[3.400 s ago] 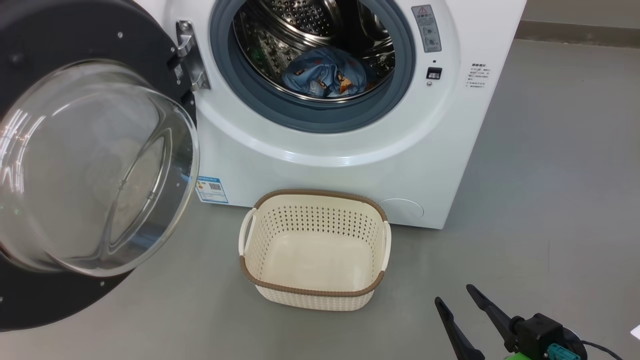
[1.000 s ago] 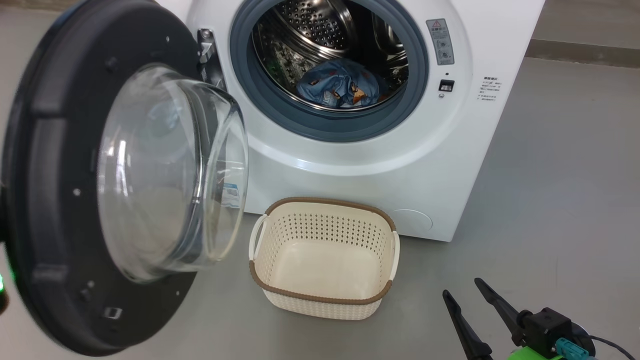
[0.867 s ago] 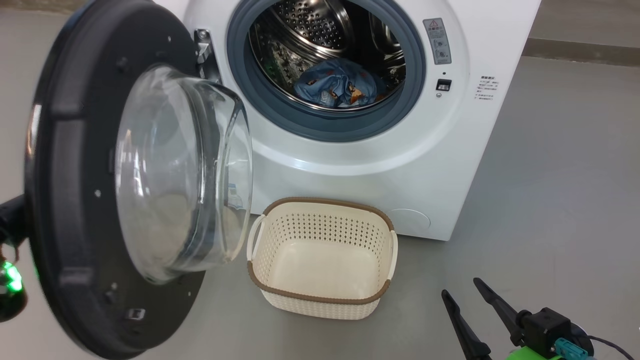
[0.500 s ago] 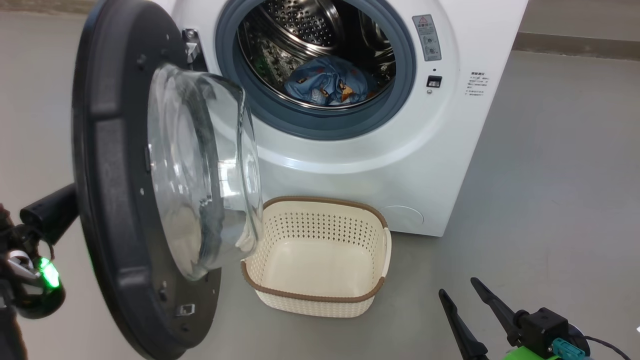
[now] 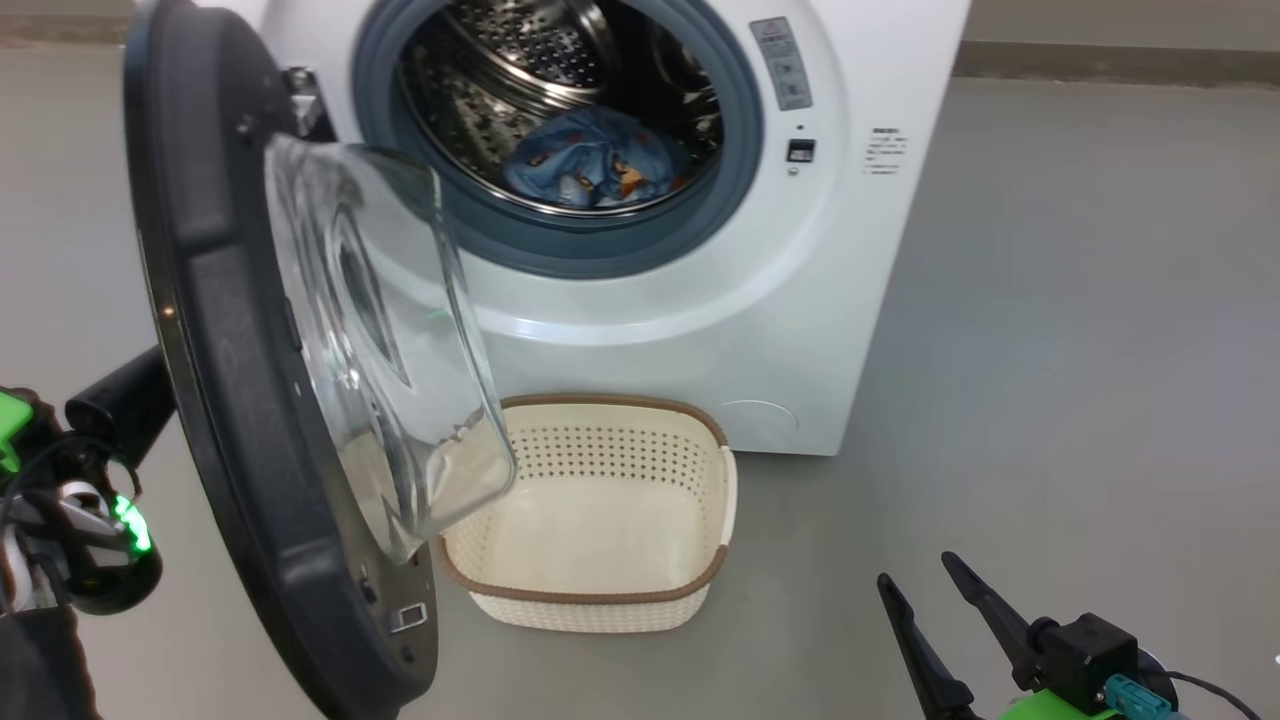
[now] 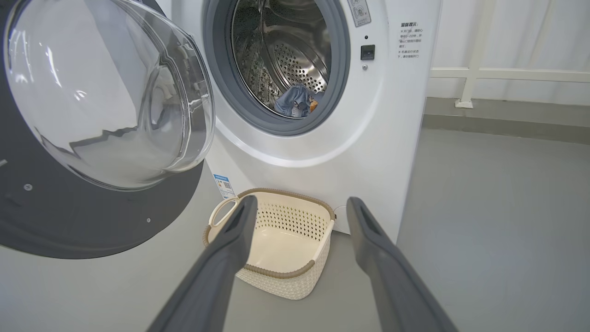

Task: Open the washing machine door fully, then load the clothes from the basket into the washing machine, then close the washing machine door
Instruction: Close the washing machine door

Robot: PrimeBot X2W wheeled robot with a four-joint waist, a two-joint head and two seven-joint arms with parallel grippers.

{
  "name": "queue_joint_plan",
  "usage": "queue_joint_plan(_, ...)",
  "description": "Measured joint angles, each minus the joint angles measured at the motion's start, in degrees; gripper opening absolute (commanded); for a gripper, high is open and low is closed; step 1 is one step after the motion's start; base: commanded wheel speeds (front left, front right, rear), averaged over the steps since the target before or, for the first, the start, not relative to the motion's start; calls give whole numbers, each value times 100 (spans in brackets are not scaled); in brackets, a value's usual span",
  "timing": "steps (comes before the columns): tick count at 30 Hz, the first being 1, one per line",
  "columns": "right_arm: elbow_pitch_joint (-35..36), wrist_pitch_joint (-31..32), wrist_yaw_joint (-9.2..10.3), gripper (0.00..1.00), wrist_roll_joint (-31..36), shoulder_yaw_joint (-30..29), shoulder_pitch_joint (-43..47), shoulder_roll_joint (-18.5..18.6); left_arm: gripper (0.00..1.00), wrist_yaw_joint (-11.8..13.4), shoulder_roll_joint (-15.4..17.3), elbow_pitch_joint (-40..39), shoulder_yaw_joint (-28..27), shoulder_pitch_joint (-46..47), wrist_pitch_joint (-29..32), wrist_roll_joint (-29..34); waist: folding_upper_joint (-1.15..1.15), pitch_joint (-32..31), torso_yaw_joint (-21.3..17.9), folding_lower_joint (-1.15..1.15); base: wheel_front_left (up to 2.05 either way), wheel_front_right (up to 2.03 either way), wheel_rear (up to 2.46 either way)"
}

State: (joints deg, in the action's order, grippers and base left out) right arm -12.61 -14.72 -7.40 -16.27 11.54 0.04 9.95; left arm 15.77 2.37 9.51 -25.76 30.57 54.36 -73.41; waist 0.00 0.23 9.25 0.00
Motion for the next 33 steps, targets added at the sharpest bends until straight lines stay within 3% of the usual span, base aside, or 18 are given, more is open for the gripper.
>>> queue_joint_plan(11,2,0,0,100,0,-83,0,-41,0,-264,-15,301,215,68,-520,-181,0,51,-486,0,0,0,0)
queue_joint_plan(33,-1,0,0,100,0,-75,-13,-8,0,-1360,-32,1683,1118,565,-2210,-686,0,34,-972,0,0,0,0)
